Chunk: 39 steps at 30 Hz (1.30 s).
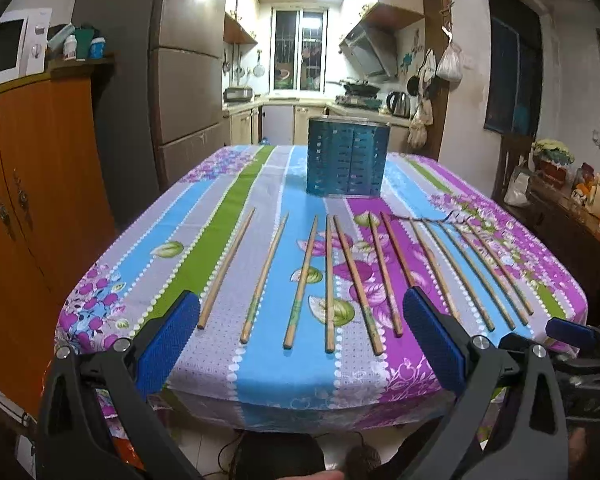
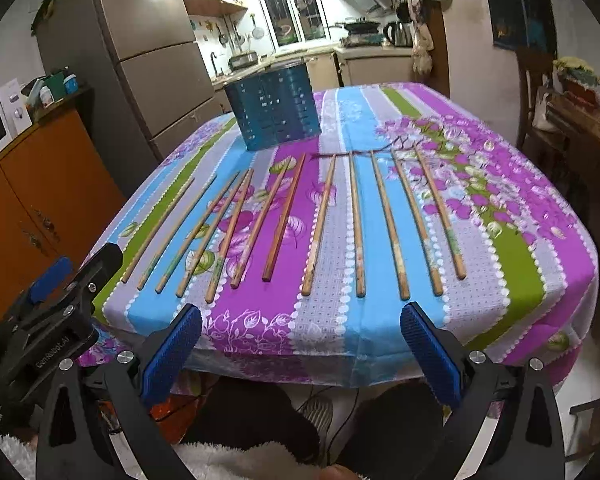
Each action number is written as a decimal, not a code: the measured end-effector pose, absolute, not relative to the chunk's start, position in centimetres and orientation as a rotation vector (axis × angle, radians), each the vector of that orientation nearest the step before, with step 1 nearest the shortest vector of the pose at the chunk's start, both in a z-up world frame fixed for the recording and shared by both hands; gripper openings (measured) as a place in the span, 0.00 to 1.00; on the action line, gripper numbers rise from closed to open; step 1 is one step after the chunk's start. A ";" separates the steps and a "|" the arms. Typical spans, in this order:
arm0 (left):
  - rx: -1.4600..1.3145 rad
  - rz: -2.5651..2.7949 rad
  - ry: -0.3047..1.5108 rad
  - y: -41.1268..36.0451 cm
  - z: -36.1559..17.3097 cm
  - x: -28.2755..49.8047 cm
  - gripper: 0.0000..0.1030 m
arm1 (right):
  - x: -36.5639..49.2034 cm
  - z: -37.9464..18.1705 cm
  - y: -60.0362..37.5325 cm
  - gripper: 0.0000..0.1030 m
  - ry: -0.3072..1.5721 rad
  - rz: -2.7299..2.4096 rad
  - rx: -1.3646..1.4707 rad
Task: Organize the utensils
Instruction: 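Move both tools toward the row of wooden chopsticks, then close the right gripper on one chopstick while the left gripper grasps another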
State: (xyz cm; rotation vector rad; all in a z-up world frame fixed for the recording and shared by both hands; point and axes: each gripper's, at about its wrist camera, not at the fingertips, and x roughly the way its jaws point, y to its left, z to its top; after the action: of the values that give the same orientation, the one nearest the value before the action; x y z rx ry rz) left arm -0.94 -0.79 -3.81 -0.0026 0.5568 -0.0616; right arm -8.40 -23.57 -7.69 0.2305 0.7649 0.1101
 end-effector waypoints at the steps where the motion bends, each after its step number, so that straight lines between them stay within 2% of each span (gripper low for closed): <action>1: 0.017 -0.050 0.576 -1.0 -4.1 -0.8 0.95 | -8.5 -7.4 -23.9 0.97 0.746 0.098 0.237; 5: 0.055 -0.077 0.603 -0.9 -4.7 -0.5 0.95 | -9.2 -5.5 -26.2 0.97 0.622 0.038 0.279; 9: -0.024 -0.020 0.551 4.4 -3.6 0.6 0.95 | -9.6 -4.0 -28.0 0.97 0.541 -0.069 0.200; 17: 0.023 -0.078 0.647 11.0 -4.4 2.0 0.93 | -8.4 -5.1 -32.1 0.97 0.577 -0.133 0.192; 18: 0.044 -0.095 0.645 10.9 -4.5 1.9 0.91 | -8.3 -5.4 -32.1 0.97 0.586 -0.133 0.188; 25: 0.144 -0.191 0.719 8.6 -7.7 2.6 0.44 | -9.8 -7.6 -29.4 0.93 0.600 -0.061 0.020; 28: 0.157 -0.223 0.731 8.0 -9.0 2.9 0.32 | -10.1 -8.1 -28.3 0.78 0.603 -0.011 -0.023; 30: 0.149 -0.233 0.735 8.0 -9.4 3.2 0.28 | -9.7 -8.6 -27.6 0.55 0.625 0.046 -0.017; 33: 0.147 -0.239 0.737 7.8 -10.1 3.8 0.24 | -8.6 -9.2 -25.7 0.37 0.652 0.147 -0.025; 35: 0.146 -0.243 0.725 7.5 -10.2 4.0 0.24 | -8.0 -9.5 -24.2 0.31 0.653 0.198 -0.036; 39: 0.164 -0.241 0.701 7.2 -10.3 3.9 0.24 | -7.1 -10.1 -22.1 0.31 0.651 0.218 -0.056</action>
State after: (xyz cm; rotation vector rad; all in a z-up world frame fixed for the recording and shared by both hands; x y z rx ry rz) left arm 3.88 7.23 -10.27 0.1636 0.7009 -0.2409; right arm -7.09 -22.09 -10.14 -0.0557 0.6508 0.2179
